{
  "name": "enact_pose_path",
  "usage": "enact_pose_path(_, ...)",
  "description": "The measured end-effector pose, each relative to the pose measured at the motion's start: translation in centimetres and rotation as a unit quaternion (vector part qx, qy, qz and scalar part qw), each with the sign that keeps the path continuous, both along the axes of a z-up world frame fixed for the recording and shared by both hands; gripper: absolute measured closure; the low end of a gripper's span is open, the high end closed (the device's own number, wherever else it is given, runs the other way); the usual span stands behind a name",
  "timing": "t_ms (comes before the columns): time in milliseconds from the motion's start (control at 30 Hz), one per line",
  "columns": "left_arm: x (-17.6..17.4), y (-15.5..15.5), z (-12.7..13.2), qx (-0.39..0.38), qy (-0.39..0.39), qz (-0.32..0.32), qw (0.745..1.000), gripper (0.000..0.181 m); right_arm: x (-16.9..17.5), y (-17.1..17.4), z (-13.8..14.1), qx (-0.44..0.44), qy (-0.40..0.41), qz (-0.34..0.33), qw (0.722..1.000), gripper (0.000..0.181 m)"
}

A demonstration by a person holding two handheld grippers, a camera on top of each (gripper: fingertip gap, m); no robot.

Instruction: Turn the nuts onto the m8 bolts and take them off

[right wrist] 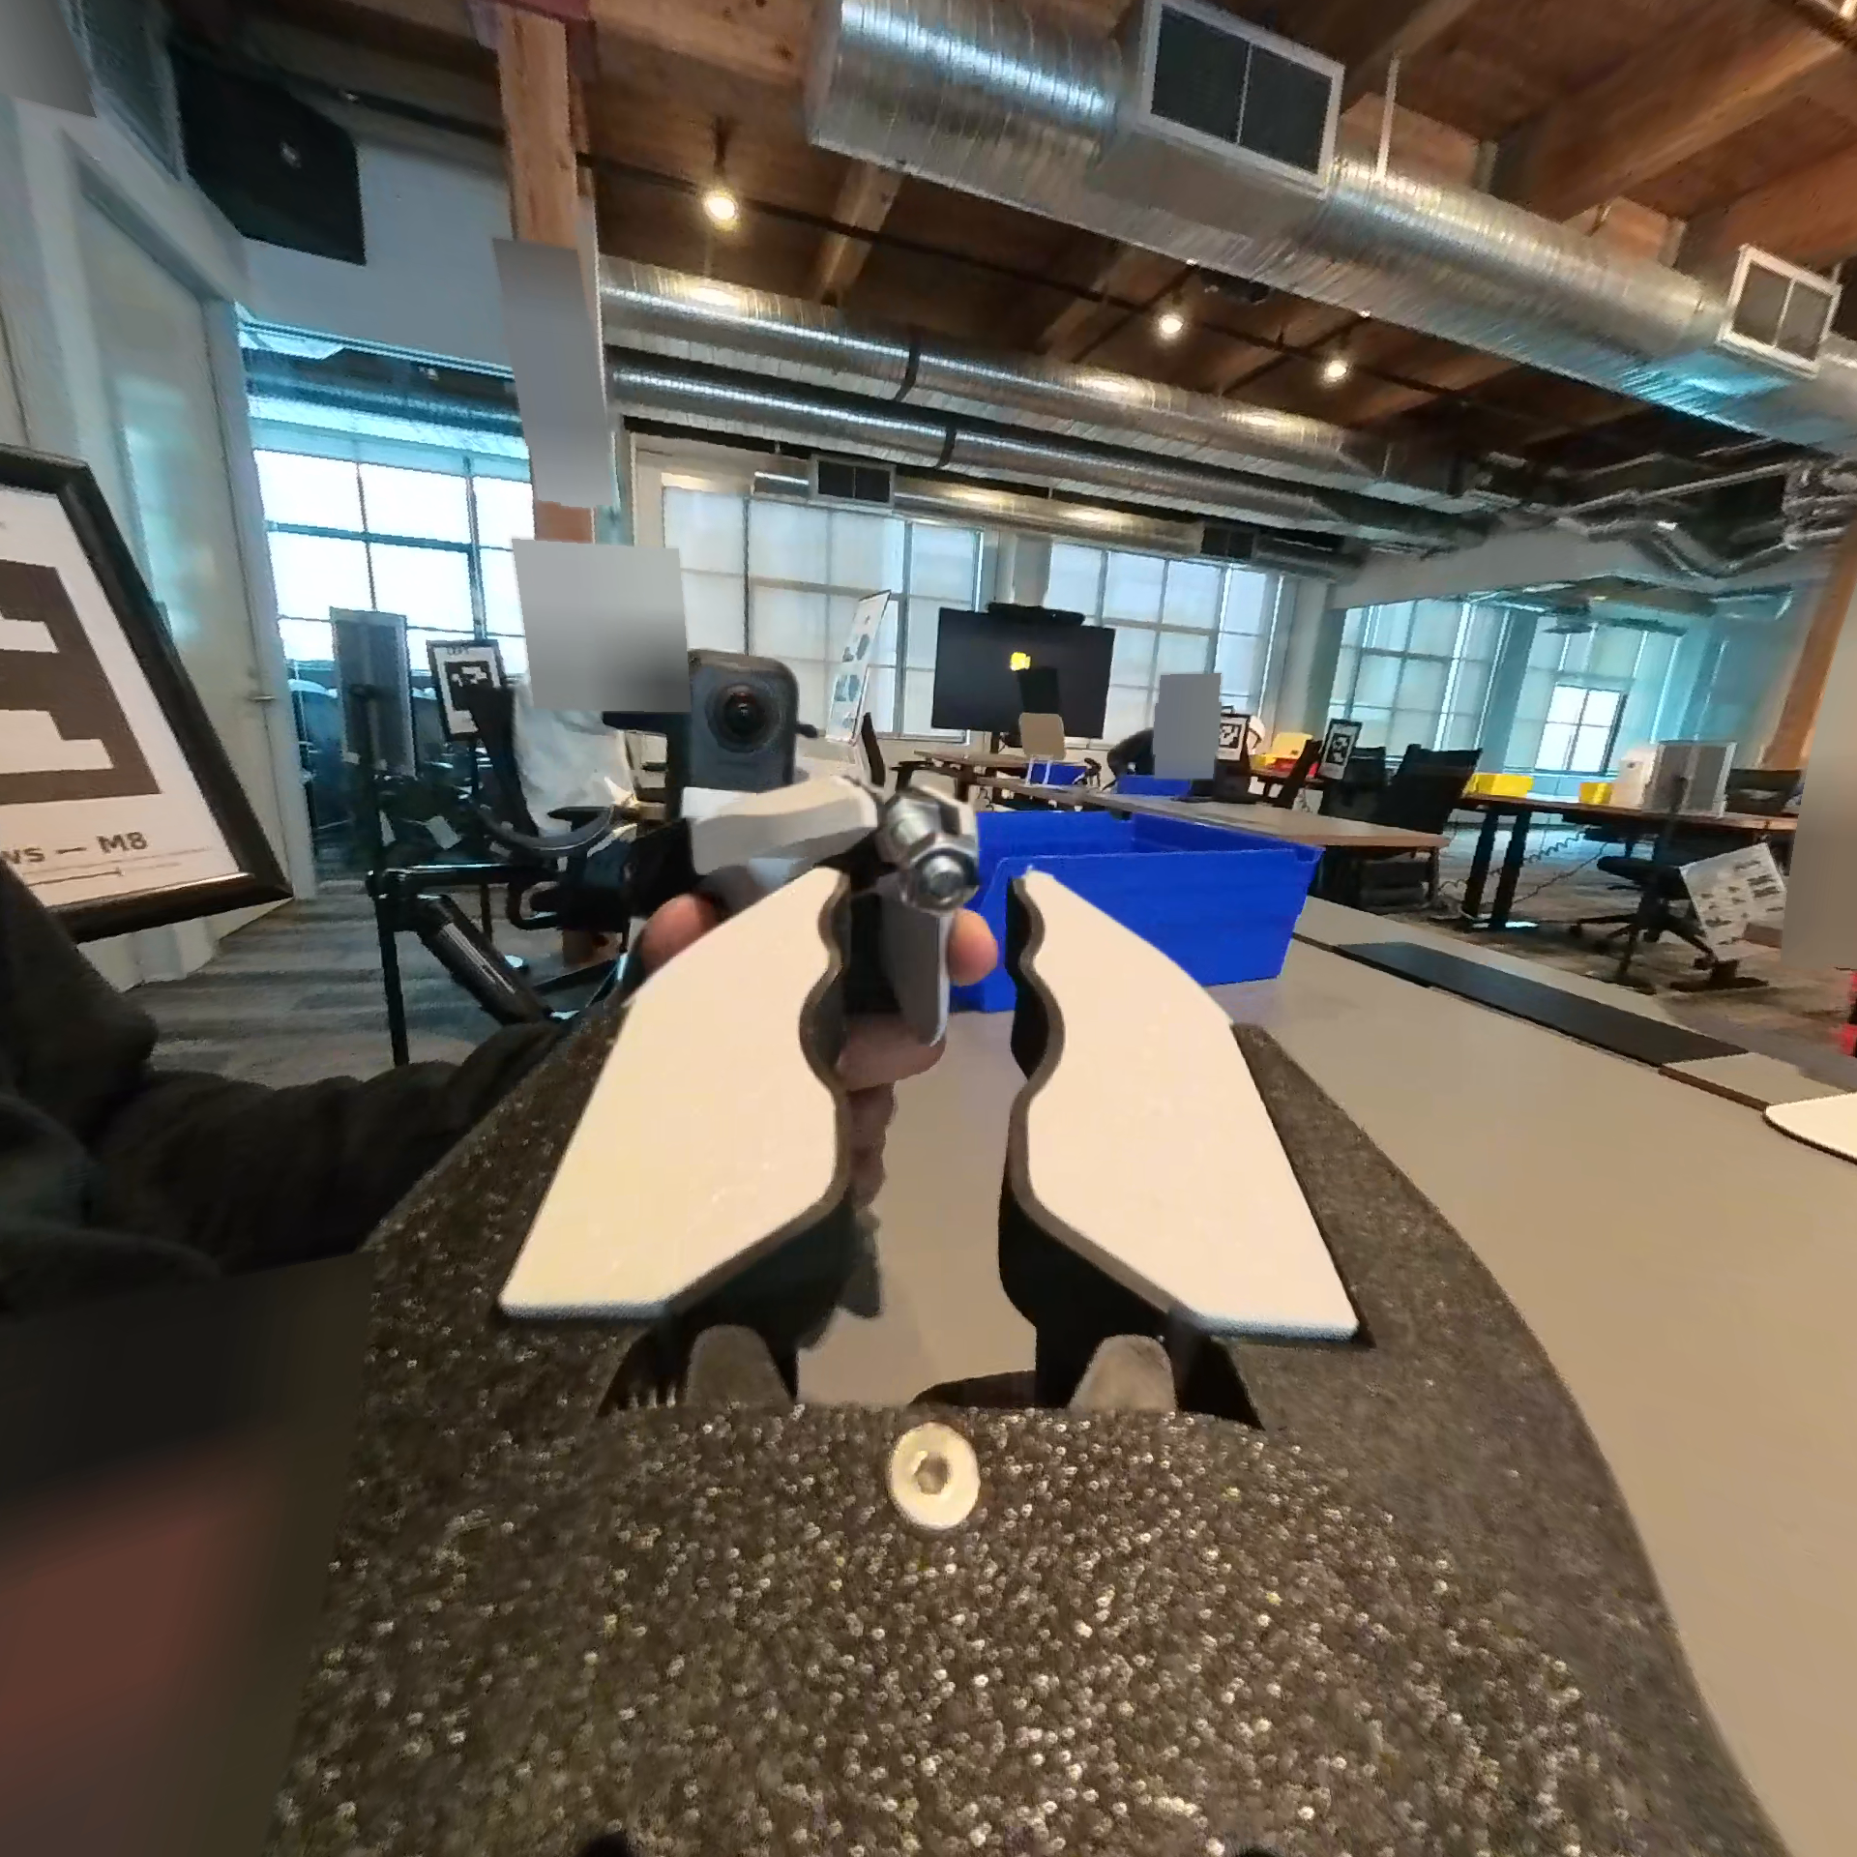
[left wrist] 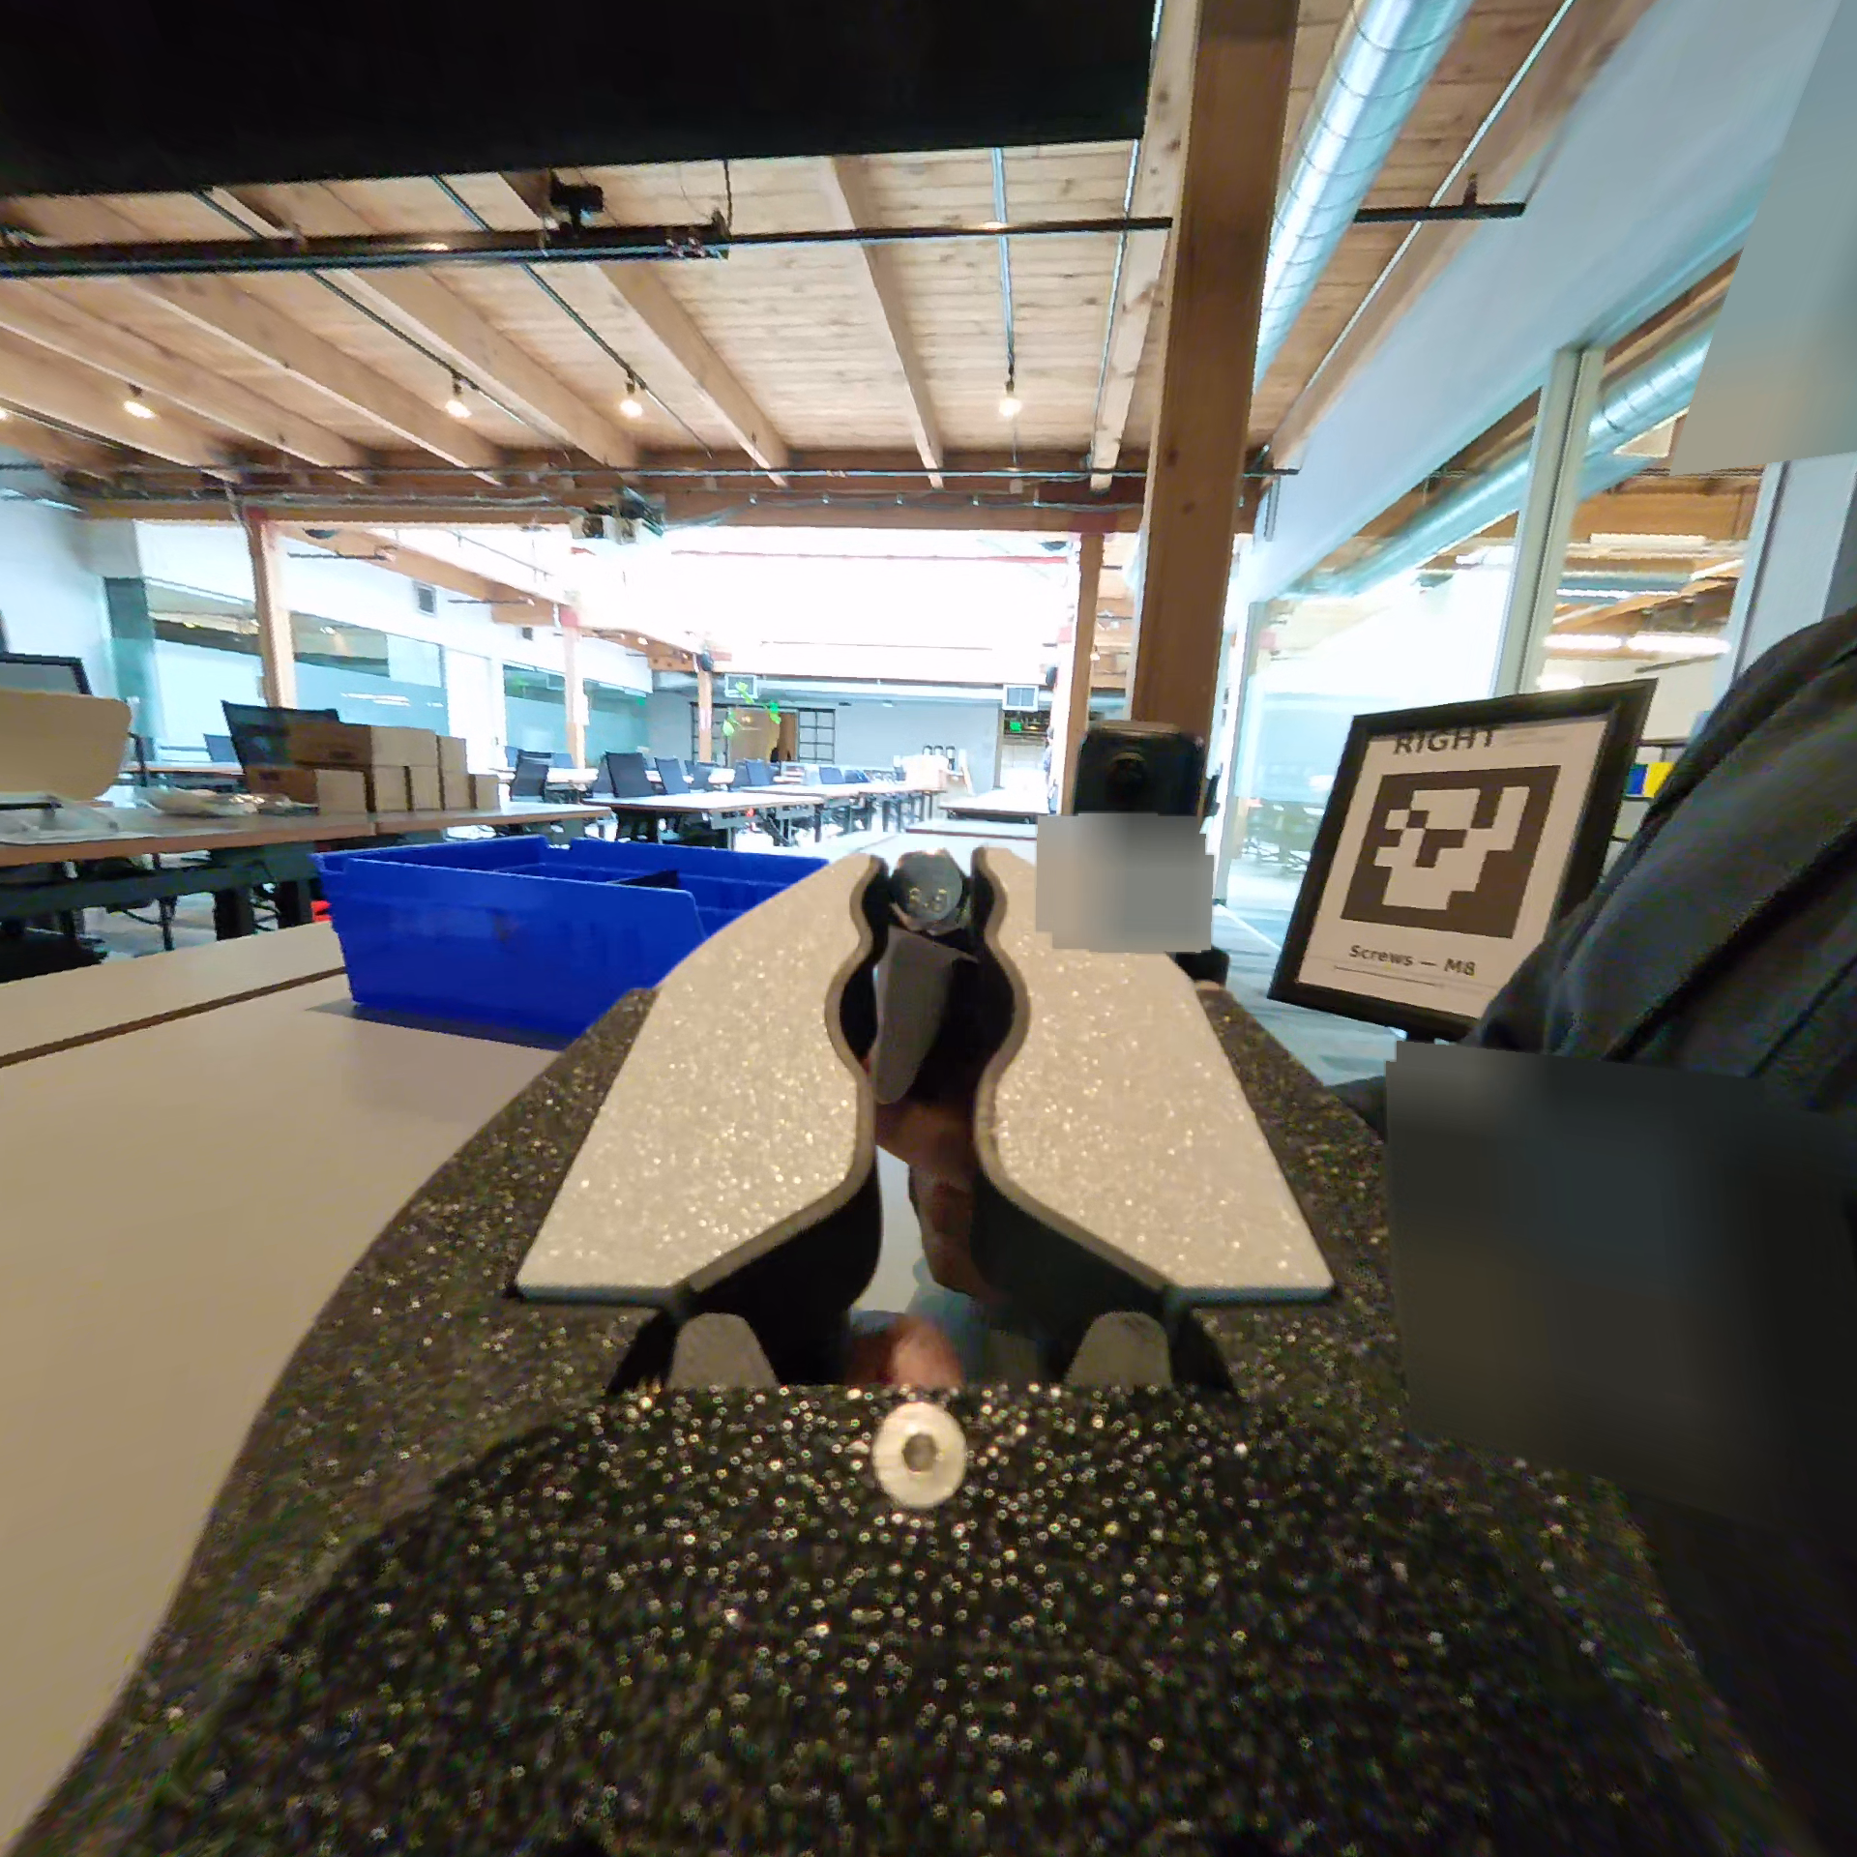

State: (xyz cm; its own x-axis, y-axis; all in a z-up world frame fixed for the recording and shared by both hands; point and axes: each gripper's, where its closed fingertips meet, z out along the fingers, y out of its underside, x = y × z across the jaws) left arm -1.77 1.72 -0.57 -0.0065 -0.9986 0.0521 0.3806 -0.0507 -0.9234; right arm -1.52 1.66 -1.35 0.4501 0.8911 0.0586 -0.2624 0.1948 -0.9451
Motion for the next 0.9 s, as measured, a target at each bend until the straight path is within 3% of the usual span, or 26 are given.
enact_pose_path(300, 0.5, -0.8, -0.7, -0.003, 0.021, -0.030, 0.999, 0.166, 0.0, -0.5, 0.1, 0.009, -0.003, 0.005, 1.000, 0.166)
enact_pose_path(567, 0.0, -0.8, -1.3, -0.049, 0.032, -0.076, 0.995, 0.159, 1.0, -0.8, -0.5, 0.121, -0.089, -0.079, 0.986, 0.167)
enact_pose_path(767, 0.3, -0.9, -2.5, -0.023, 0.084, -0.057, 0.995, 0.157, 1.1, -1.3, -2.6, 0.143, -0.166, -0.050, 0.974, 0.167)
enact_pose_path(900, 0.1, -1.1, -2.9, 0.002, 0.105, -0.051, 0.993, 0.157, 0.8, -2.0, -2.7, 0.149, -0.167, -0.030, 0.974, 0.167)
